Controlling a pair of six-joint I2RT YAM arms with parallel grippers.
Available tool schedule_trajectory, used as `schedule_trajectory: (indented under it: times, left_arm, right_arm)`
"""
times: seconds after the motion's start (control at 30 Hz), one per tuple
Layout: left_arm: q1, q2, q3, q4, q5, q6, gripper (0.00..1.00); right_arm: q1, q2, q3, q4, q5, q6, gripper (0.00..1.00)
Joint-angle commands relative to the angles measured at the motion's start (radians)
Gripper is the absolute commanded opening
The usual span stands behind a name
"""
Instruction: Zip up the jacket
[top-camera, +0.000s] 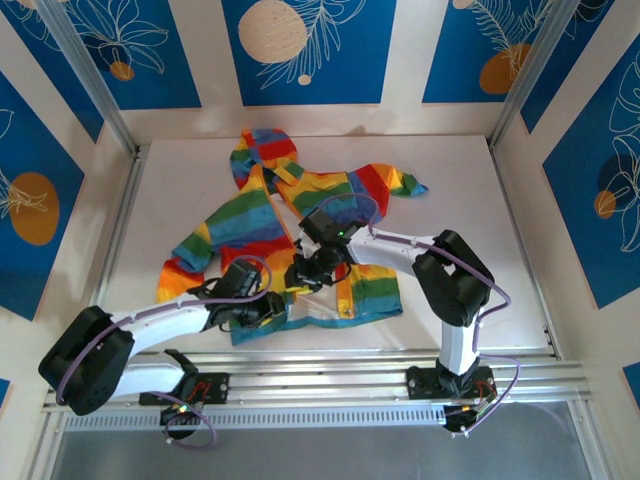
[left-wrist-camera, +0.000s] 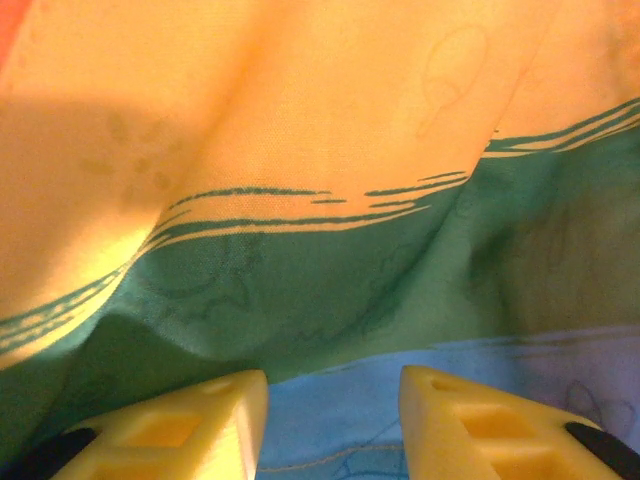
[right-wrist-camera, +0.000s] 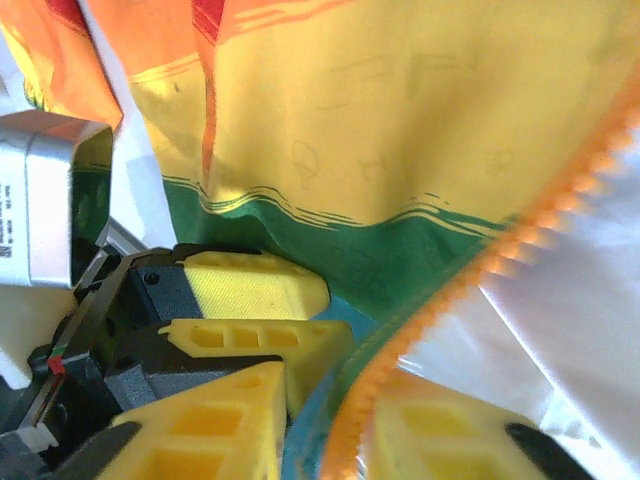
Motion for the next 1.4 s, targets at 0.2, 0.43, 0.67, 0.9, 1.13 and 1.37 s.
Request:
schedule_trajectory:
  times: [0.2,0.43,0.67,0.9,1.13,1.37]
  left_arm:
    - [0.029,-0.083,0.034,-0.193,-0.027,0.087,0.45]
    - [0.055,-0.275,0.108,-0.285,-0.021,0.168,0.55]
    - [0.059,-0.365,0.111,-0.115,0.059,0.133,0.58]
    - [0.060,-0.253,0.085,0.241,0.211,0.051,0.57]
    - [0.059,-0.185,0.072,0.376,0.218,-0.005,0.52]
    - [0.056,-0.187,0.037,0.451,0.226,-0.071,0.46]
  right_arm:
    - [0.014,-0.017,0.012,-0.063,0.007,-0.004,0.00]
    - [0.025,-0.092,0.003,-0.046,0.054,-0.015,0.00]
    - [0.020,-0.194,-0.041,0.031,0.077,0.009,0.00]
    - [-0.018,-0.306,-0.121,0.132,0.114,0.041,0.00]
    - [-0.059,-0.410,-0.239,0.260,0.107,0.088,0.00]
    - [-0.067,-0.431,-0.280,0.300,0.081,0.122,0.00]
